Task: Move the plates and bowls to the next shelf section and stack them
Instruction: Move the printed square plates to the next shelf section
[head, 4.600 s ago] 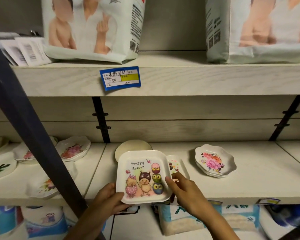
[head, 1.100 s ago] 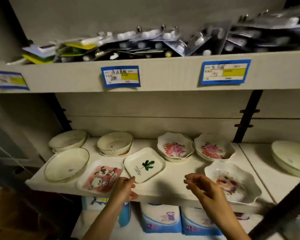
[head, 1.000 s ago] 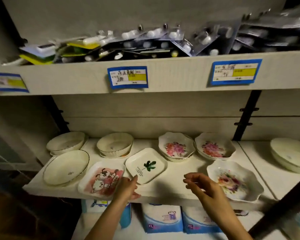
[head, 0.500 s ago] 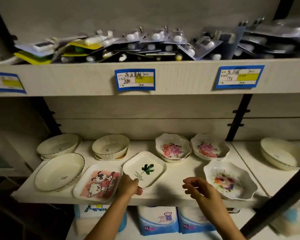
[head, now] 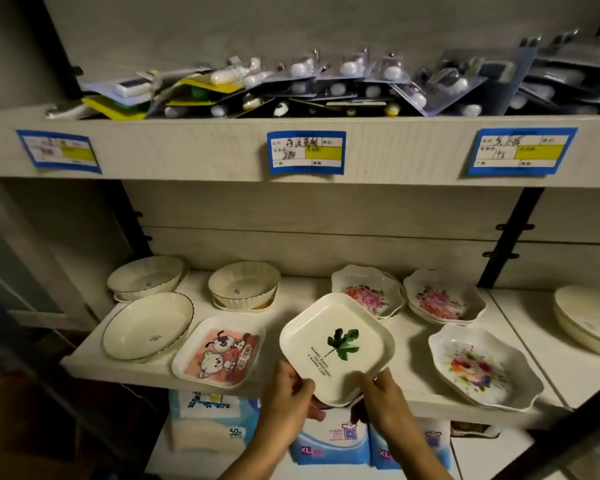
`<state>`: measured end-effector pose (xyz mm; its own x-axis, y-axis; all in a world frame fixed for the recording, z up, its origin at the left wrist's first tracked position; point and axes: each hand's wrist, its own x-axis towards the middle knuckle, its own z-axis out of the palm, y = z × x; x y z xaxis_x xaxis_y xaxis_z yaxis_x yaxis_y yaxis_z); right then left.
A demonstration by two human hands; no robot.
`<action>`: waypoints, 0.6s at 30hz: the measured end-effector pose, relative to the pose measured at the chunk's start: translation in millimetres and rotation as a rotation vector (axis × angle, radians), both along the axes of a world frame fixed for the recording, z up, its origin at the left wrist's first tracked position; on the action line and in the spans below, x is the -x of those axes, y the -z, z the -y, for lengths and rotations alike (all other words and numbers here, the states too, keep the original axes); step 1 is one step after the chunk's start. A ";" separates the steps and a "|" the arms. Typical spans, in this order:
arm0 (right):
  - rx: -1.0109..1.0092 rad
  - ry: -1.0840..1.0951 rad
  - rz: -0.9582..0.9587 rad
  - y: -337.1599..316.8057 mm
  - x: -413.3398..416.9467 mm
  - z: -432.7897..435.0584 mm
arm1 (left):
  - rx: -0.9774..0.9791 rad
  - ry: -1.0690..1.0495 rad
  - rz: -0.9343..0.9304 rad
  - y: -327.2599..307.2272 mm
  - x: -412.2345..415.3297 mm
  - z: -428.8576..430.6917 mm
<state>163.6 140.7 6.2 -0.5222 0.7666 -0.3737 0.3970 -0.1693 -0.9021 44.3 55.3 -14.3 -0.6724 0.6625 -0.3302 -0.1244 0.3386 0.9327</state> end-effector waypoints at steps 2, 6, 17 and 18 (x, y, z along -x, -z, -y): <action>0.001 0.036 0.009 5.8 0.1 -0.7 | 0.012 0.056 0.077 -8.2 -3.8 5.0; -0.042 0.096 -0.031 8.6 -3.6 0.3 | 0.092 0.093 0.037 -17.7 27.2 32.3; -0.018 0.096 -0.044 10.6 -5.8 -3.7 | 0.518 -0.356 -0.183 37.8 150.9 80.6; -0.024 0.095 -0.038 11.0 -6.2 -4.2 | 0.446 -0.389 -0.109 39.1 151.1 78.3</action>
<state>169.8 144.9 -4.9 -0.4602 0.8217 -0.3361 0.3458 -0.1828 -0.9203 -106.9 -23.1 -53.4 -0.8834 0.1743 -0.4351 -0.2291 0.6492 0.7253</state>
